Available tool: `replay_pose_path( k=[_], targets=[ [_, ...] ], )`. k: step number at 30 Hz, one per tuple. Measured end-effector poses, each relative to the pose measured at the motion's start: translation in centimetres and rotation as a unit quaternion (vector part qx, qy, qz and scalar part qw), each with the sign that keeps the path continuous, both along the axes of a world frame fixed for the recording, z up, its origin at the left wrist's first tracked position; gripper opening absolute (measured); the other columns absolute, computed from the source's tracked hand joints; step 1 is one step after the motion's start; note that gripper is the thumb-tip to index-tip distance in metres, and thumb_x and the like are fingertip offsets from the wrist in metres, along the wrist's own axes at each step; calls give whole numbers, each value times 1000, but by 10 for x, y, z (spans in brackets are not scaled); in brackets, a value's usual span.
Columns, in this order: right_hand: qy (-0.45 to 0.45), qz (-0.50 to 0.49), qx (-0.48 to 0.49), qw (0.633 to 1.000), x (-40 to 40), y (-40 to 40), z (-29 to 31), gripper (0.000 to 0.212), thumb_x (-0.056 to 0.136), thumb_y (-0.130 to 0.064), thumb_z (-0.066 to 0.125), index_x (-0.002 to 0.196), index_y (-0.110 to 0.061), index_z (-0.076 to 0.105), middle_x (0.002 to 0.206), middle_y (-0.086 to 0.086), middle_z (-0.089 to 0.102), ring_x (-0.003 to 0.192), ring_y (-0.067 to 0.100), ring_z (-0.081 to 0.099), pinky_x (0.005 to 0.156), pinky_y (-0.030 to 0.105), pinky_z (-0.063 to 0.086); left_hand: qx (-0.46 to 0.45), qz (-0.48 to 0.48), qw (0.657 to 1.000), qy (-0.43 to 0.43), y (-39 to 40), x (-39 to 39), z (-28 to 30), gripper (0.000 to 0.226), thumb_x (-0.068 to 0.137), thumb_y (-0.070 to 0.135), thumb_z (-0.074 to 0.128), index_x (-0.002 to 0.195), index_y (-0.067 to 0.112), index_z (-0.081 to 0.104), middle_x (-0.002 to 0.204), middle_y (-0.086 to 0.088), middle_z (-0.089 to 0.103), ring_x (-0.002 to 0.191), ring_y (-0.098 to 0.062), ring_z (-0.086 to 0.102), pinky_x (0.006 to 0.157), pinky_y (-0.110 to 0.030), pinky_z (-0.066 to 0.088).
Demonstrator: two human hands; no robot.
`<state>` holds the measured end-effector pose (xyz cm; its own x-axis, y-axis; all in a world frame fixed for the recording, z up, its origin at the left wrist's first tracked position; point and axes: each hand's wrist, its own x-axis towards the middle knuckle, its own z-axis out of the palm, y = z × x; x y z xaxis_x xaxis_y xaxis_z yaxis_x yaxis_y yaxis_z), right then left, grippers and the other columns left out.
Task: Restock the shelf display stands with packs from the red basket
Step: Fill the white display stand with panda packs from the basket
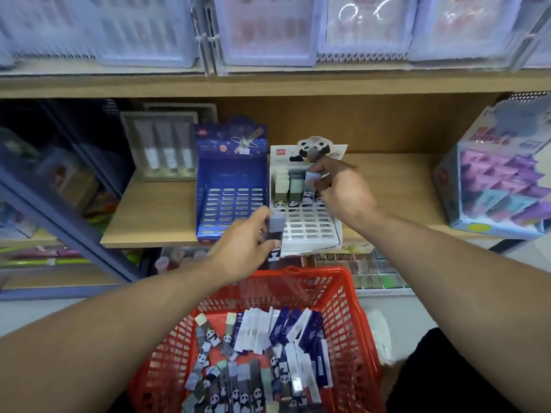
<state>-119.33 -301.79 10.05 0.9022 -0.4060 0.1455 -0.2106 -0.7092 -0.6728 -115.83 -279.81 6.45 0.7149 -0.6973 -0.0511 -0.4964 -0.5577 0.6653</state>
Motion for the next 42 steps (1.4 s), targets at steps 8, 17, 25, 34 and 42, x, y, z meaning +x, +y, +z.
replay_pose_path(
  k=[8, 17, 25, 34, 42],
  targets=[
    [29, 36, 4, 999, -2, -12, -4, 29, 92, -2, 62, 86, -29, 64, 84, -20, 63, 73, -7, 58, 54, 3, 42, -35, -4, 999, 34, -8, 3, -5, 26, 96, 27, 66, 108, 30, 44, 90, 5, 67, 74, -12, 68, 73, -41, 56],
    [44, 8, -90, 995, -2, -15, -3, 19, 98, -23, 63, 113, -26, 75, 113, -8, 69, 101, 9, 63, 91, 18, 45, -57, 2, 996, 71, -2, -7, -2, 23, 96, 24, 66, 112, 27, 49, 108, 8, 69, 87, -8, 70, 84, -41, 57],
    [109, -43, -121, 986, 16, -7, -4, 23, 96, -11, 61, 100, -30, 73, 102, -7, 73, 91, 18, 67, 87, 33, 57, -72, 14, 995, 72, 4, -11, 4, 20, 97, 25, 65, 111, 29, 51, 108, 10, 68, 88, -5, 69, 84, -38, 57],
    [8, 120, -39, 992, -6, 26, 21, 21, 95, -40, 65, 109, -29, 75, 100, -16, 71, 82, -2, 63, 65, 4, 40, -135, 57, 986, 79, -3, -11, 13, 12, 93, 26, 70, 102, 24, 62, 86, 2, 69, 73, -14, 67, 77, -44, 57],
    [-8, 155, 41, 987, -20, 30, 16, 23, 86, -19, 79, 105, -24, 67, 86, -3, 67, 78, 11, 63, 71, 28, 53, -142, 61, 985, 75, -9, -4, 11, 26, 92, 34, 70, 117, 30, 63, 106, 13, 70, 99, -3, 67, 93, -37, 57]
  ],
)
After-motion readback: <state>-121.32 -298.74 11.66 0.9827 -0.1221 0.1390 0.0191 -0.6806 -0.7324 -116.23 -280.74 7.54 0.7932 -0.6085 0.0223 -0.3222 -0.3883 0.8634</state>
